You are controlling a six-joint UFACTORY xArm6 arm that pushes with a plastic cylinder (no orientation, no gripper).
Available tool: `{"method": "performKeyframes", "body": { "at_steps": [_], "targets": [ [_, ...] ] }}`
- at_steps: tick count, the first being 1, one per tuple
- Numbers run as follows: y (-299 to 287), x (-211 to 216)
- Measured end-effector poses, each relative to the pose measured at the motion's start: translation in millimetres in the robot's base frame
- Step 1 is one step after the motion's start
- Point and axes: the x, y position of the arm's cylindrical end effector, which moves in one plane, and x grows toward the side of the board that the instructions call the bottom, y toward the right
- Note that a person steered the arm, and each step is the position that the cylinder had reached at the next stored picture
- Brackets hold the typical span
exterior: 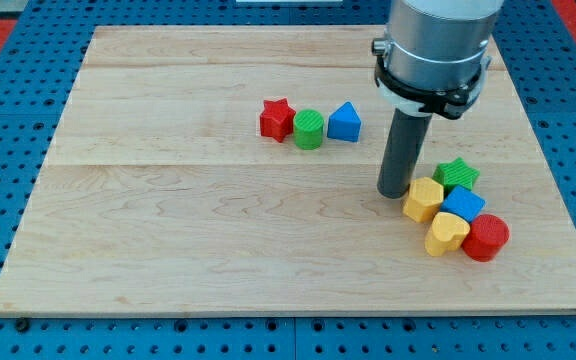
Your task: Place the triangle into the yellow heart
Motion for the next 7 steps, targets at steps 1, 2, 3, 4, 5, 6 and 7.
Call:
{"method": "performKeyframes", "body": {
  "at_steps": [1, 2, 3, 4, 5, 6, 7],
  "targets": [
    [0, -33],
    [10, -77],
    [14, -123],
    [-6, -161],
    [-39, -164],
    [-45, -153],
    [-45, -125]
  ]
}}
